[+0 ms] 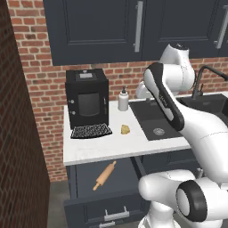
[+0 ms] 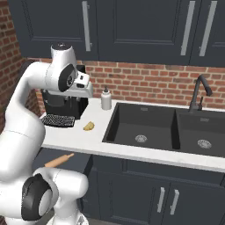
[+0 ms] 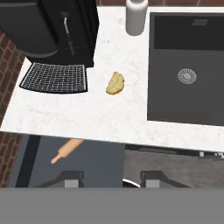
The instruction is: Pick the rolling pin from the drawer and place it on the counter.
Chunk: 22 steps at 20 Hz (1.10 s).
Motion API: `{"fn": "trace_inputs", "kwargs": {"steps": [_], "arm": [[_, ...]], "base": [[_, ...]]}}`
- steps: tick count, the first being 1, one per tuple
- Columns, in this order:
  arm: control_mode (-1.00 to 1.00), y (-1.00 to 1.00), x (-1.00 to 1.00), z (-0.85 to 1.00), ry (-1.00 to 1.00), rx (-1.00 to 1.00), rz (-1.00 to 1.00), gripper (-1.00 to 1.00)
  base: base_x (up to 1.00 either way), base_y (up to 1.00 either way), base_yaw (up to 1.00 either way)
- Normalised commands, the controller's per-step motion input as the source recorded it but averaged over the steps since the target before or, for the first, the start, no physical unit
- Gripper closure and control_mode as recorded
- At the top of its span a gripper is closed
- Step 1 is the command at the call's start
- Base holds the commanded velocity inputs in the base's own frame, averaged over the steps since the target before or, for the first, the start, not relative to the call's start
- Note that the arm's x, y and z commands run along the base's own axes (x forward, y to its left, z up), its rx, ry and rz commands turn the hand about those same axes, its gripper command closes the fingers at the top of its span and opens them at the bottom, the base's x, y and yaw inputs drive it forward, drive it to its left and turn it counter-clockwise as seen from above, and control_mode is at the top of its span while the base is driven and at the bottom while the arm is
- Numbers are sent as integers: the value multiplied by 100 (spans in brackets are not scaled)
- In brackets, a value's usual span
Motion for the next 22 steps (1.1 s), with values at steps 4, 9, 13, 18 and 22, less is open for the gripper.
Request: {"fn": "trace_inputs", "kwargs": {"steps": [4, 9, 13, 18, 22], "arm": [[-100, 0, -23, 0, 0, 0, 0, -100], [-100, 0, -83, -1, 0, 0, 0, -100], [-100, 0, -99, -2, 0, 0, -2, -100], [-100, 0, -98, 0, -1, -1, -6, -100], [-100, 0, -80, 0, 0, 0, -8, -100]], "base": [[0, 0, 0], [0, 0, 0], [0, 0, 0], [0, 0, 0], [0, 0, 0]]}}
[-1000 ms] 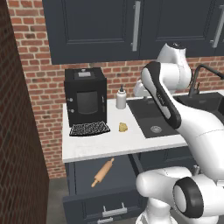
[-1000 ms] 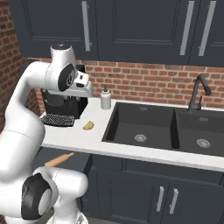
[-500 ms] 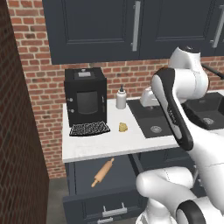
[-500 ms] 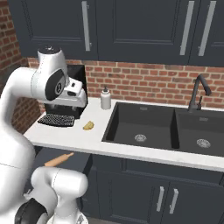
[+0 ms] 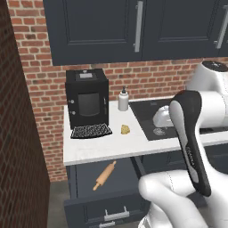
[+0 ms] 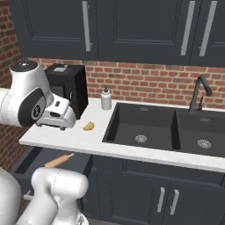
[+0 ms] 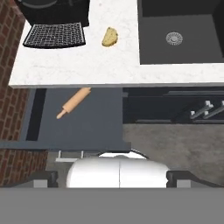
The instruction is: Pick the rolling pin from the drawer and place it on the counter.
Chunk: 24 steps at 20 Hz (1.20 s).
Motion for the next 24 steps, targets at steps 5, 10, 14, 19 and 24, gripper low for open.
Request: {"fn": "trace_inputs", "kwargs": {"steps": [5, 10, 14, 19, 24], "arm": [[100, -1, -13, 0, 0, 0, -1, -100], [100, 0, 0, 0, 0, 0, 0, -100], [100, 0, 0, 0, 0, 0, 0, -100], [100, 0, 0, 0, 0, 0, 0, -100], [100, 0, 0, 0, 0, 0, 0, -100]], "base": [[-32, -31, -1], [-6, -75, 0], [1, -83, 2], [9, -57, 36], [0, -24, 74]]}}
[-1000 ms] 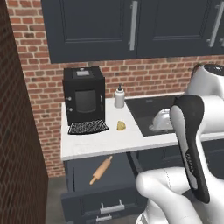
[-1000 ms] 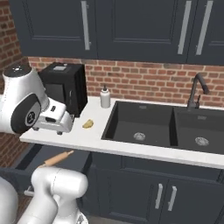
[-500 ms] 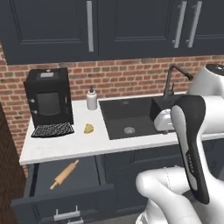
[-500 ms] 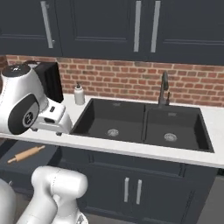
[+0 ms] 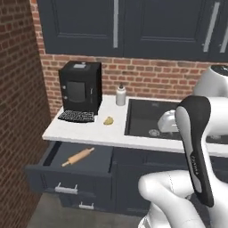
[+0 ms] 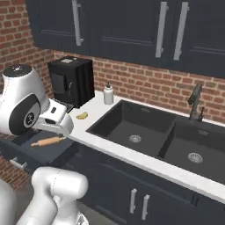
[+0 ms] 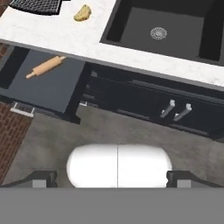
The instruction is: Pick the rolling pin from the drawer and place it on the counter.
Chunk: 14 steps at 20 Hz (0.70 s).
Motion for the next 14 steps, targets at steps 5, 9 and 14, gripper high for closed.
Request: {"fn": "trace_inputs", "kwargs": {"steps": [5, 9, 14], "arm": [[100, 0, 0, 0, 0, 0, 0, -100], [100, 0, 0, 0, 0, 0, 0, -100], [100, 0, 0, 0, 0, 0, 0, -100]], "base": [[0, -3, 84], [-2, -49, 78], [-2, -81, 62]]}}
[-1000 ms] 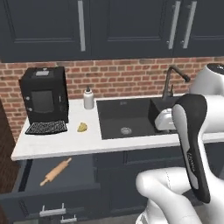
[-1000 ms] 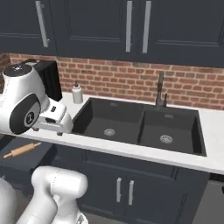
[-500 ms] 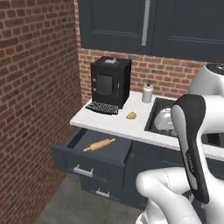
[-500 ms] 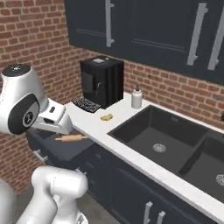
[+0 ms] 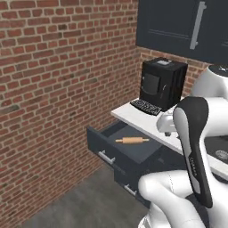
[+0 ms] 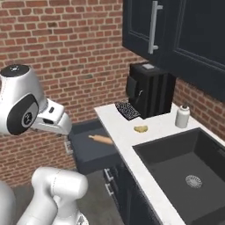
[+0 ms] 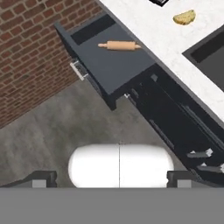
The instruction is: Pick the rolling pin from the drawer and place it on the counter.
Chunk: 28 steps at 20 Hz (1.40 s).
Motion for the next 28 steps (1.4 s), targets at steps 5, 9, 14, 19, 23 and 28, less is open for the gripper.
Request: {"fn": "trace_inputs", "kwargs": {"steps": [5, 9, 14, 19, 23, 28], "arm": [[100, 0, 0, 0, 0, 0, 0, -100], [100, 0, 0, 0, 0, 0, 0, -100], [100, 0, 0, 0, 0, 0, 0, -100], [-100, 2, 50, -45, 0, 0, 16, -100], [-100, 56, 100, -86, 0, -3, 0, -100], [-100, 78, 100, -100, 0, -5, 0, -100]], "base": [[48, -50, 31], [86, -38, 26], [16, -15, 25], [0, 0, 0], [0, 0, 0], [0, 0, 0]]}}
